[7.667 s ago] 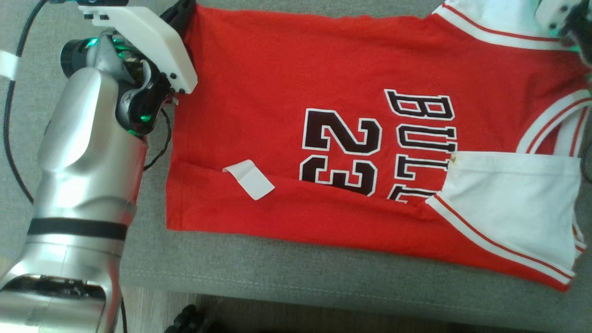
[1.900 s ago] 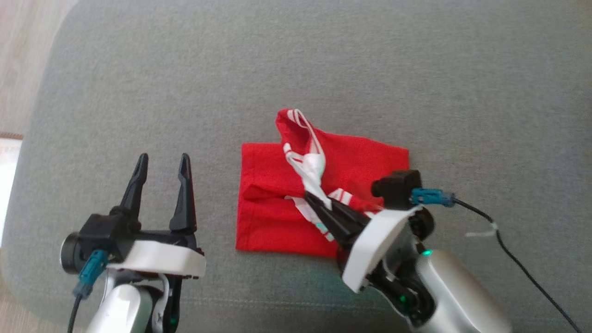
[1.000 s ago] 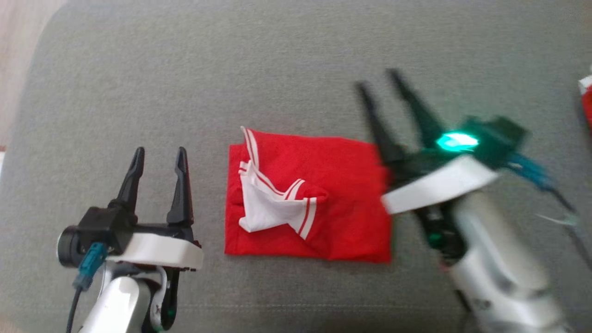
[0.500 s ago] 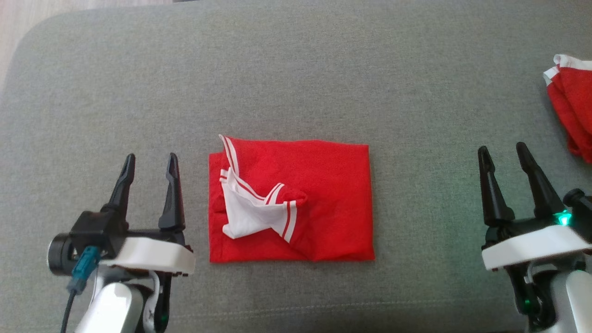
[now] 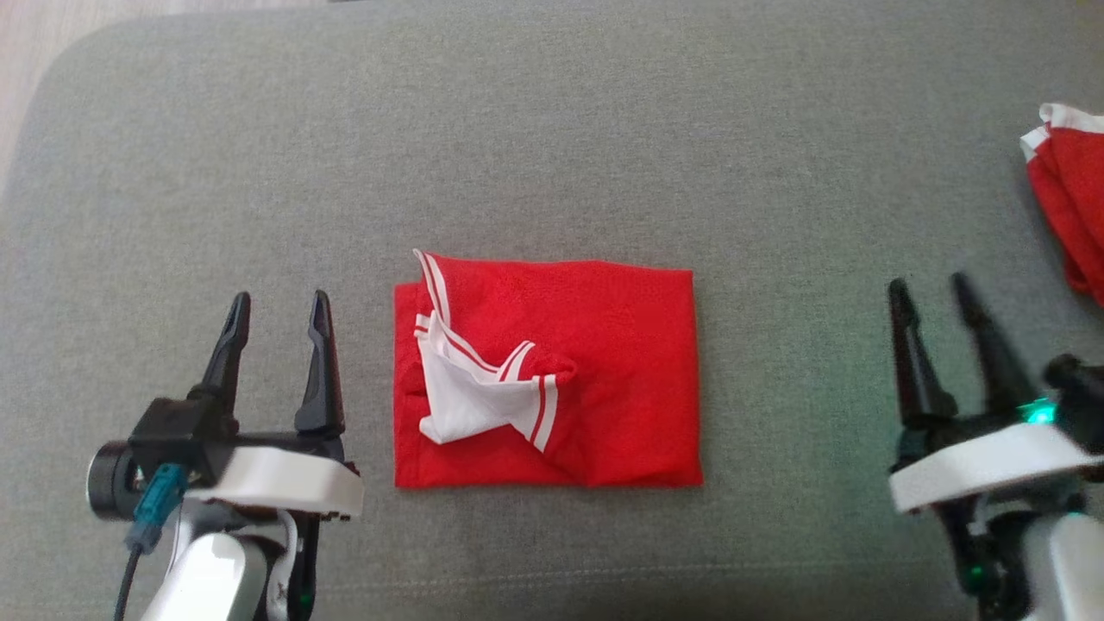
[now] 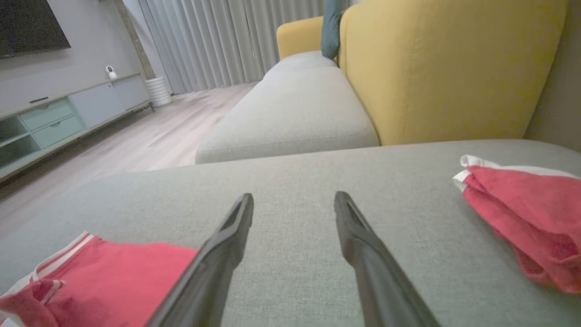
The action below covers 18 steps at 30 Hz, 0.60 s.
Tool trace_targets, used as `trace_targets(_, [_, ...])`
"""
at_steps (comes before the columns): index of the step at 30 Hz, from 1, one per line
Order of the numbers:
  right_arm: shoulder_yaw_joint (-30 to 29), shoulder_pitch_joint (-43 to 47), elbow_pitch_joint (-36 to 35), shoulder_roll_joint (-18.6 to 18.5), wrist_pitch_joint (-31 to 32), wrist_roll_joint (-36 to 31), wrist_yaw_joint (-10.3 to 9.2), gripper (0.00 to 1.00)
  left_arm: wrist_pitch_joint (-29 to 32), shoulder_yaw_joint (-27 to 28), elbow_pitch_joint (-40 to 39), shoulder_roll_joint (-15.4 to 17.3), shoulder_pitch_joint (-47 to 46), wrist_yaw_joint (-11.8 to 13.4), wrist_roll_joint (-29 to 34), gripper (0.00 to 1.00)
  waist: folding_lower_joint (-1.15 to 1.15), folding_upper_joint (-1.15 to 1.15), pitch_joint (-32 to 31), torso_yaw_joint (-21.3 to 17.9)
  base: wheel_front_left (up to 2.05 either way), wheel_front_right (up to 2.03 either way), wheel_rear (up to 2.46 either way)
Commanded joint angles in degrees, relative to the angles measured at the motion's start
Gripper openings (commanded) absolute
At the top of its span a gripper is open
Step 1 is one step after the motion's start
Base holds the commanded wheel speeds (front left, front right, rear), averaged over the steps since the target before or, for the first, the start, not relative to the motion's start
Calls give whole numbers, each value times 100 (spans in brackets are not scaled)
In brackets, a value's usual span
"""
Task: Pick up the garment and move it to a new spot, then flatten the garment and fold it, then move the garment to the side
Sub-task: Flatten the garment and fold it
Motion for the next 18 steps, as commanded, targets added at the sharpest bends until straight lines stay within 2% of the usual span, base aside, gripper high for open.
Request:
trace_targets(1, [211,-71,-98,-25,87,10,20,0,16,218,-217,116,-168,40,56,100,0,0,11,14,0,0,0])
trace_targets(5, [824,-351,348,50,107,181,20,0,13,203,-235,127,-240,15,48,100,0,0,111,80,0,0,0])
trace_targets(8, [1505,-690,884,185,30,335,20,0,-17,181,-188,123,-331,-33,37,100,0,0,197,162,0,0,0])
trace_targets(9, [1993,-890,1282,276,-17,471,20,0,-32,153,-148,103,-383,-61,28,100,0,0,238,238,0,0,0])
trace_targets(12, [2635,-1141,1783,375,-113,699,20,0,-58,136,-96,70,-441,-82,1,100,0,0,295,354,0,0,0])
trace_targets(18, [3663,-1523,2404,459,-153,1148,20,0,-130,172,-95,31,-422,-43,-31,100,0,0,346,510,0,0,0])
